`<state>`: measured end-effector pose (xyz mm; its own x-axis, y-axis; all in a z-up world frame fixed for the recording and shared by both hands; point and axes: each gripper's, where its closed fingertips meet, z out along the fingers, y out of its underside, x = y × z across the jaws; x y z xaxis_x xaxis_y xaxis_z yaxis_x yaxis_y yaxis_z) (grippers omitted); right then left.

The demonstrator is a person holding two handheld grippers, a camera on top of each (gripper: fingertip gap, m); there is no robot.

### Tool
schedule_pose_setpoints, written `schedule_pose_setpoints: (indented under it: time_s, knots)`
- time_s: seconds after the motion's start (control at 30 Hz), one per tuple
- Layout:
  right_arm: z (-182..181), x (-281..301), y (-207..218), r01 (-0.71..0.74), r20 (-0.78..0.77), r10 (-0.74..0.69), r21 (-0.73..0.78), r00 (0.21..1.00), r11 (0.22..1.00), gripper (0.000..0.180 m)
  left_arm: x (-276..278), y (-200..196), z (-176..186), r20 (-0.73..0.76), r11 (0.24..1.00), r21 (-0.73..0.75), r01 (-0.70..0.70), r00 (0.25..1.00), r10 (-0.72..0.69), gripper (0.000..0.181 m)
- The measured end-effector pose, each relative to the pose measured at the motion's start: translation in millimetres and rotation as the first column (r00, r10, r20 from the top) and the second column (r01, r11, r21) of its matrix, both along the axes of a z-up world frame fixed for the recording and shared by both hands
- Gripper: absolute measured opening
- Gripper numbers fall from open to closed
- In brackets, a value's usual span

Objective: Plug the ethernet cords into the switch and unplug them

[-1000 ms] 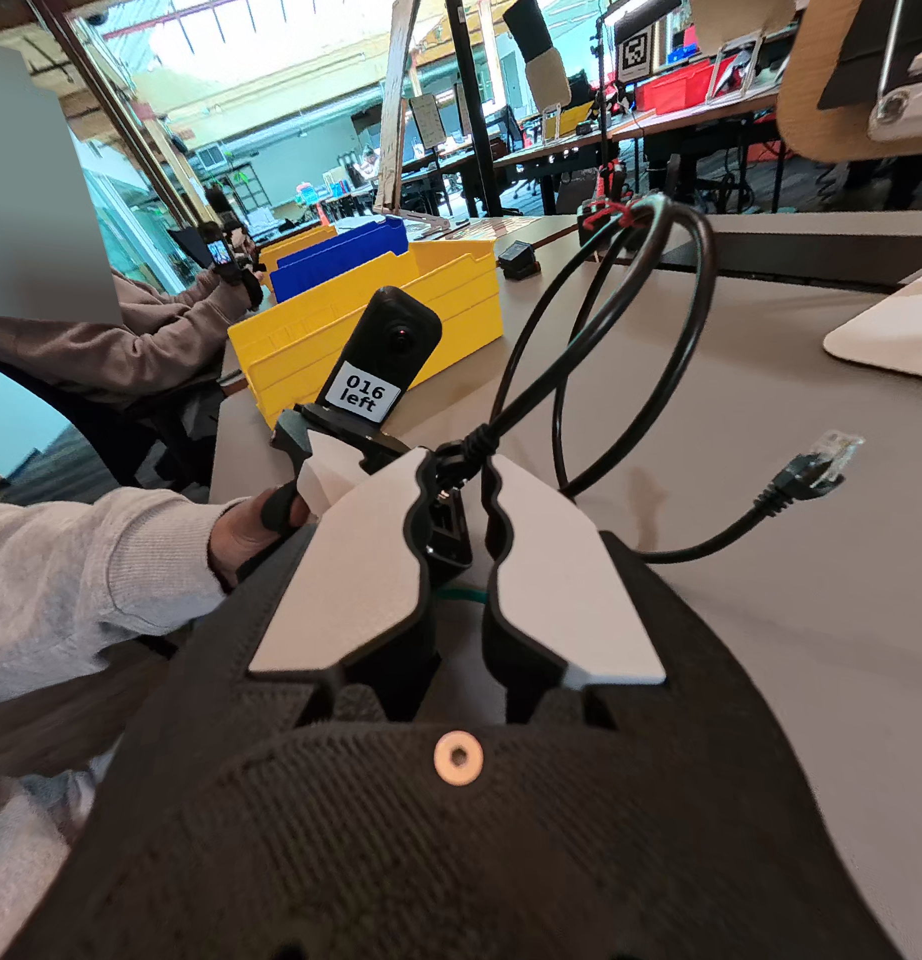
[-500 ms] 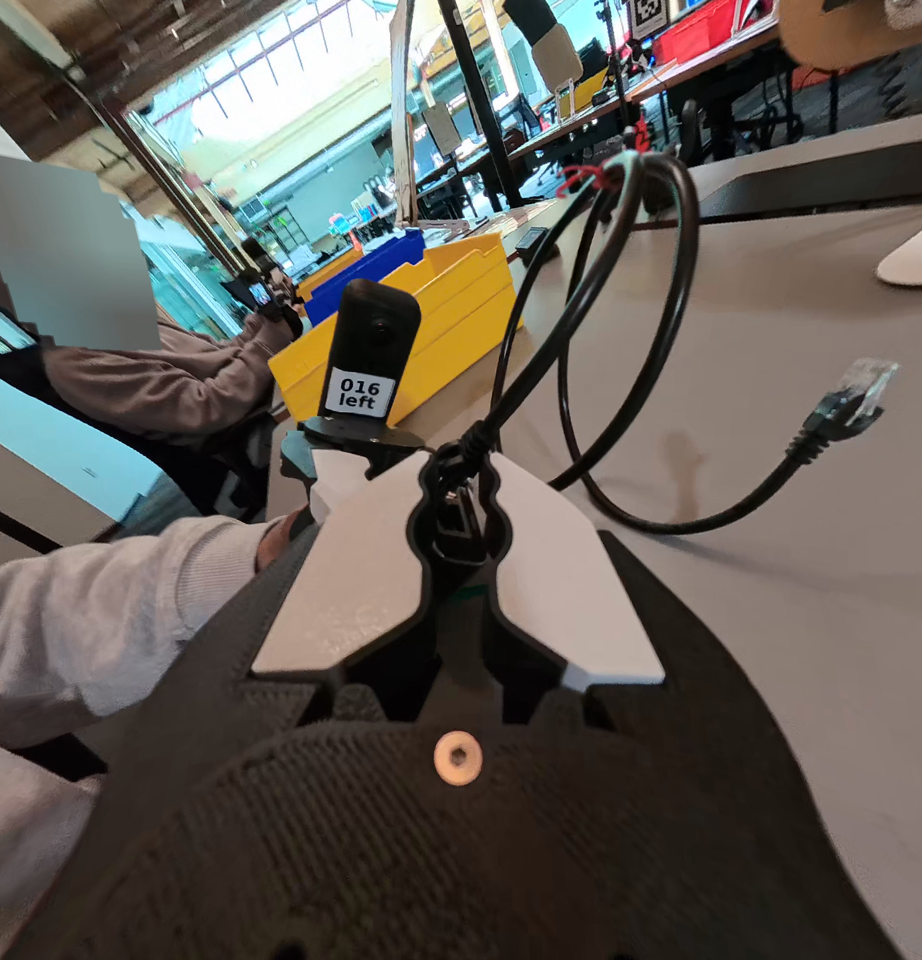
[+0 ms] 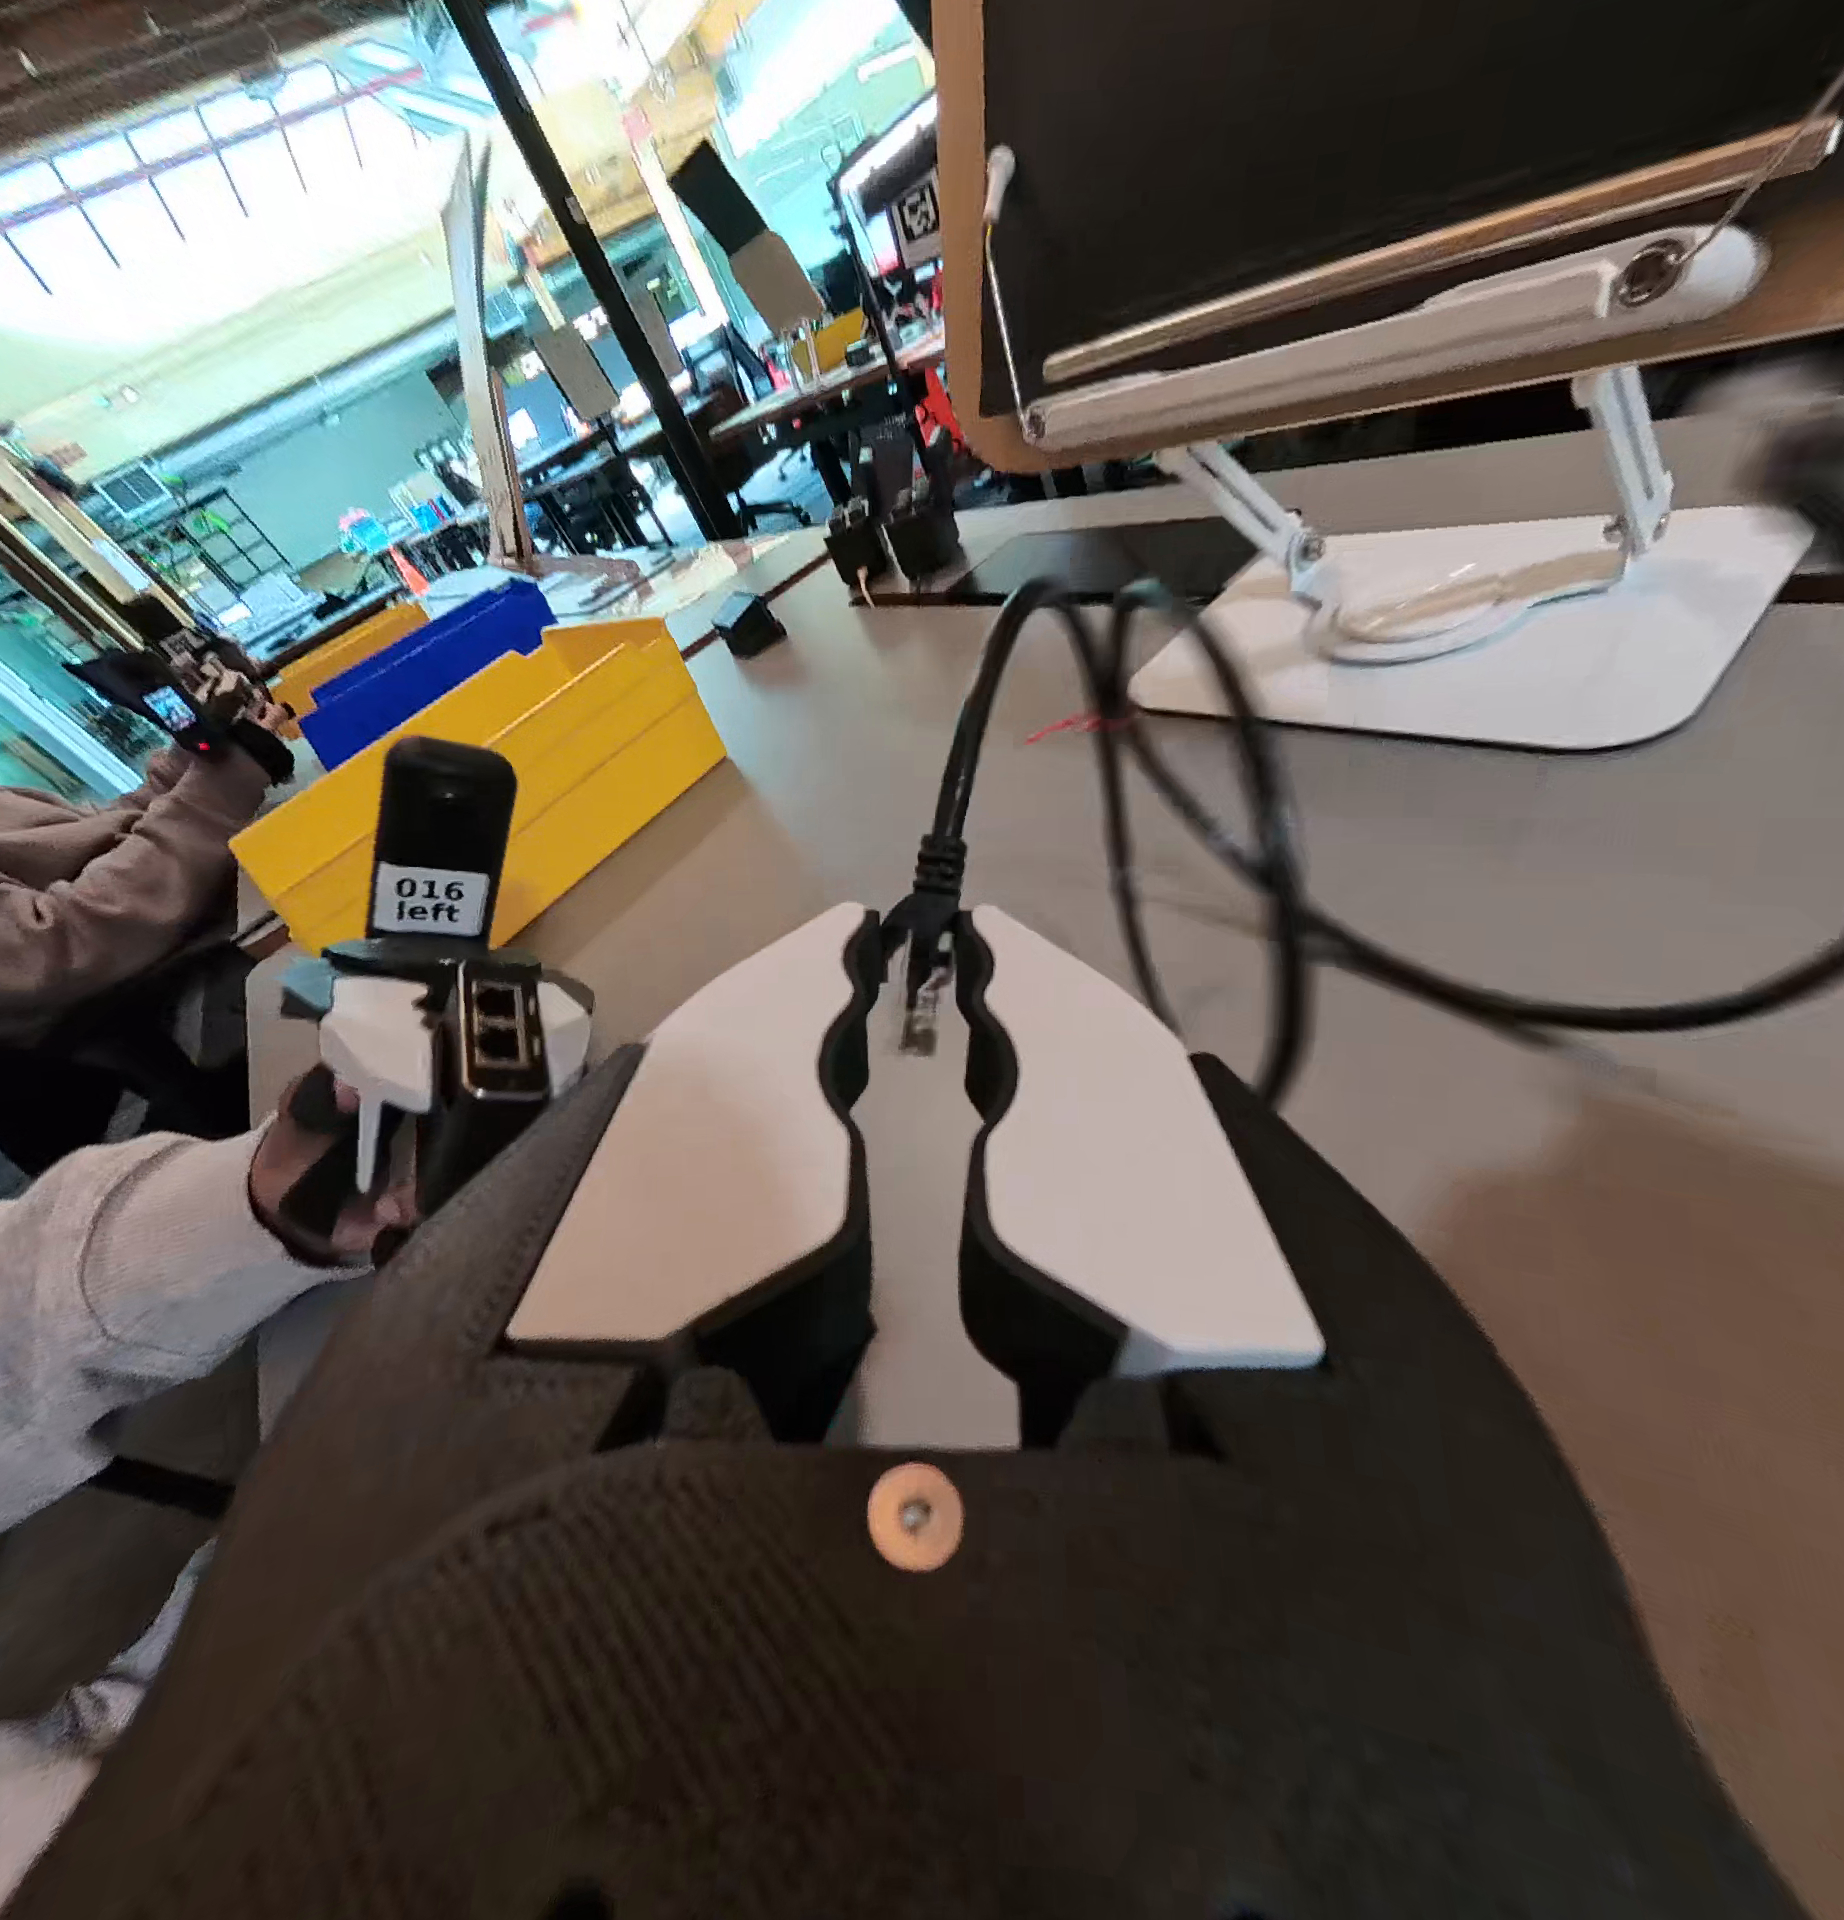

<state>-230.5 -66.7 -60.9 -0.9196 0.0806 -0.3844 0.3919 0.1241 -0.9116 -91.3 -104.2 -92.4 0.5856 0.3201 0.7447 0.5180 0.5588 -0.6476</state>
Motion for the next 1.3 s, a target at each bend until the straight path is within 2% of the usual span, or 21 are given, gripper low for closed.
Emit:
schedule_pose_setpoints:
  time_s: [0.13,0.23,0.33,0.47,0.57,0.63,0.7,0.8,0.93,1.03,1.17,1.23,1.3]
  knots:
    - [17.8,13.7,12.7,-0.080,0.044,0.082,-0.037,0.996,0.996,0.013,-0.5,-12.9,6.9,-0.008,0.994,0.105,-0.020,1.000,0.021,0.026]
    - [26.1,20.8,23.0,-0.122,0.157,0.124,-0.020,0.980,0.992,0.013,0.1,-11.4,7.1,-0.012,0.995,0.103,-0.011,1.000,0.012,0.026]
    - [40.2,29.9,32.9,-0.226,0.270,0.214,0.012,0.939,0.974,0.013,0.4,-8.2,6.1,-0.012,0.996,0.086,0.001,1.000,0.000,0.026]
    - [52.9,30.7,44.2,-0.216,0.158,0.195,0.133,0.968,0.967,0.013,0.3,-9.0,7.1,-0.012,0.995,0.102,0.007,1.000,-0.006,0.026]
    - [38.1,19.5,44.8,-0.127,0.019,0.126,0.254,0.992,0.959,0.009,0.1,-10.1,7.7,-0.011,0.993,0.116,0.008,1.000,-0.007,0.026]
    - [22.2,14.7,41.9,-0.109,0.011,0.111,0.295,0.994,0.949,0.017,0.1,-9.7,7.3,-0.009,0.993,0.115,0.011,1.000,-0.010,0.026]
    - [14.7,18.1,38.2,-0.145,0.059,0.134,0.283,0.989,0.948,0.027,0.0,-9.0,6.9,-0.009,0.994,0.108,0.010,1.000,-0.009,0.026]
    - [26.7,29.4,36.1,-0.190,0.082,0.177,0.210,0.981,0.959,0.031,0.0,-8.7,6.6,-0.007,0.994,0.106,0.010,1.000,-0.009,0.026]
    - [24.5,37.1,39.6,-0.149,-0.076,0.178,0.292,0.981,0.945,0.035,-0.3,-9.6,7.0,-0.006,0.993,0.117,0.010,1.000,-0.009,0.026]
    - [-5.1,42.2,40.5,-0.112,-0.230,0.232,0.441,0.945,0.890,0.040,-0.2,-9.3,7.0,-0.004,0.992,0.122,0.014,1.000,-0.013,0.026]
    - [-63.6,41.7,46.1,-0.103,-0.299,0.398,0.675,0.867,0.731,0.049,-0.1,-8.2,6.6,-0.003,0.993,0.118,0.018,1.000,-0.018,0.026]
    - [-80.5,42.2,47.2,-0.102,-0.322,0.467,0.725,0.824,0.681,0.057,-0.2,-8.0,6.5,-0.002,0.993,0.117,0.019,1.000,-0.018,0.026]
    - [-83.3,54.6,40.2,-0.179,-0.320,0.558,0.728,0.766,0.662,0.062,-0.4,-8.0,6.4,-0.001,0.993,0.118,0.020,1.000,-0.020,0.026]
